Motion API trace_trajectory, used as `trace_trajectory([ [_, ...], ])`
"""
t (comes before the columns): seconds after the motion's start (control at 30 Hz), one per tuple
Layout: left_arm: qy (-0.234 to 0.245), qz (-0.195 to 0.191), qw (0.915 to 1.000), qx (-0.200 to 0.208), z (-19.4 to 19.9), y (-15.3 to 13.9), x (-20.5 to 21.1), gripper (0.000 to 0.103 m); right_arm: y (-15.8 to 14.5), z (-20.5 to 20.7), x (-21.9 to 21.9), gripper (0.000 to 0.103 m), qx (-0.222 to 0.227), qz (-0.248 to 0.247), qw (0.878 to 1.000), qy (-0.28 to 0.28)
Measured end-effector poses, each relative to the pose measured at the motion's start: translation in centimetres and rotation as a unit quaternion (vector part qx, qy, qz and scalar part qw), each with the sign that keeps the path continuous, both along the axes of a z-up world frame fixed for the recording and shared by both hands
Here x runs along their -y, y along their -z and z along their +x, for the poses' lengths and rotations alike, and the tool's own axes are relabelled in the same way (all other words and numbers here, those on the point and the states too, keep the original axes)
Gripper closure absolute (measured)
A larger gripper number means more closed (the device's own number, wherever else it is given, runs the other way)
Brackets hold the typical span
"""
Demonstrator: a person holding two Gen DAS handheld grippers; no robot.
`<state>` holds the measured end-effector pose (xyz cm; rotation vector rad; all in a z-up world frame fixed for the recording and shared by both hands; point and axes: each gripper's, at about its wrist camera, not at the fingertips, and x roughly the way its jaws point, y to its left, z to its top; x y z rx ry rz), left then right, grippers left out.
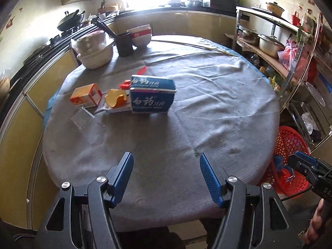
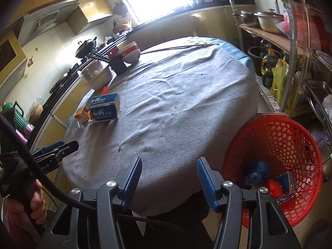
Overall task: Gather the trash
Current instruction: 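Swing both open tools back from the basket over the table, then move left tool to the clear plastic tray while right tool reaches the toothpaste box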
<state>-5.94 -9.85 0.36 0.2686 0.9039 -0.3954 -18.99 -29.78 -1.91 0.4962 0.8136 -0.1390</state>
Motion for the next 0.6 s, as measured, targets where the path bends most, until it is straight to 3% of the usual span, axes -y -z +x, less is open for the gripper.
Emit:
trace_trajectory([
  [0.6, -0.083, 0.021, 0.9943, -0.063, 1.5, 5.3, -7.9, 0.036, 2.0, 2.6, -4.3, 0.044, -0.037, -0.002, 0.997, -0.061],
])
